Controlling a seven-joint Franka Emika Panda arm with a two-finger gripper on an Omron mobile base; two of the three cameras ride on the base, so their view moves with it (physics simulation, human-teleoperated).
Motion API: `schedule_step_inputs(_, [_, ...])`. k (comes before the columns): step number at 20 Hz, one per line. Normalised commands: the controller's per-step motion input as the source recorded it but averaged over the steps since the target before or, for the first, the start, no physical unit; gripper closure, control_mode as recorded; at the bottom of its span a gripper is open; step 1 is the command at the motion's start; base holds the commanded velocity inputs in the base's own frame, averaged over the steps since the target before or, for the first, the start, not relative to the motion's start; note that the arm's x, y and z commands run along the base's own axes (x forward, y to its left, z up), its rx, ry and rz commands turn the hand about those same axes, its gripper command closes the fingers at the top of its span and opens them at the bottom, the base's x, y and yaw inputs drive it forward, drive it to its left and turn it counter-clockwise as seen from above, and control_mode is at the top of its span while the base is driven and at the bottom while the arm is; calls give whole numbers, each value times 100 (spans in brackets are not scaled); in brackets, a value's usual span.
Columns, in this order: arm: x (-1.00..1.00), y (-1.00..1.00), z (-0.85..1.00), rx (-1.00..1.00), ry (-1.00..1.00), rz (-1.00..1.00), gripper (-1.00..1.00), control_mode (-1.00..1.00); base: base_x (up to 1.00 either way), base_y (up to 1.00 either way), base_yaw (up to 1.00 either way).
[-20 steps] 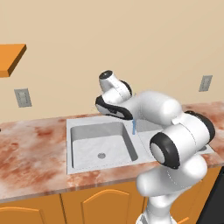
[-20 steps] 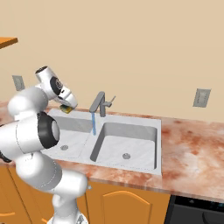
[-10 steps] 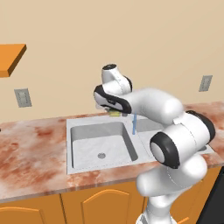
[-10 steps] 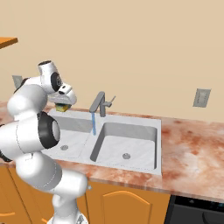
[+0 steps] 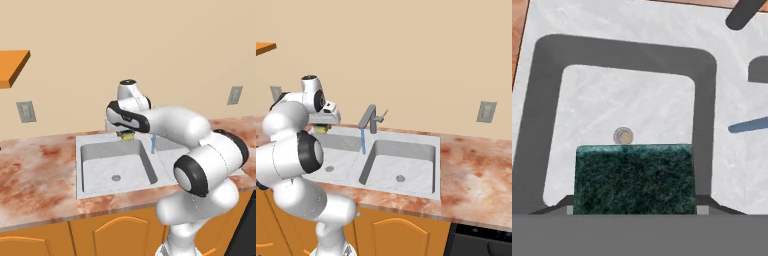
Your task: Soak the sponge with water for a few seconds and then drop it inside the sink.
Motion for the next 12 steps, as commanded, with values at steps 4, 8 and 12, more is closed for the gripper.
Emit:
schedule_step_inputs(4, [-24, 23, -44, 4, -1, 30, 100, -100, 0, 0, 0])
schedule_step_inputs(8, [-10, 18, -10, 0, -1, 27, 100, -100, 0, 0, 0])
schedule_step_inputs(12, [-4, 15, -11, 0, 0, 25, 100, -100, 0, 0, 0])
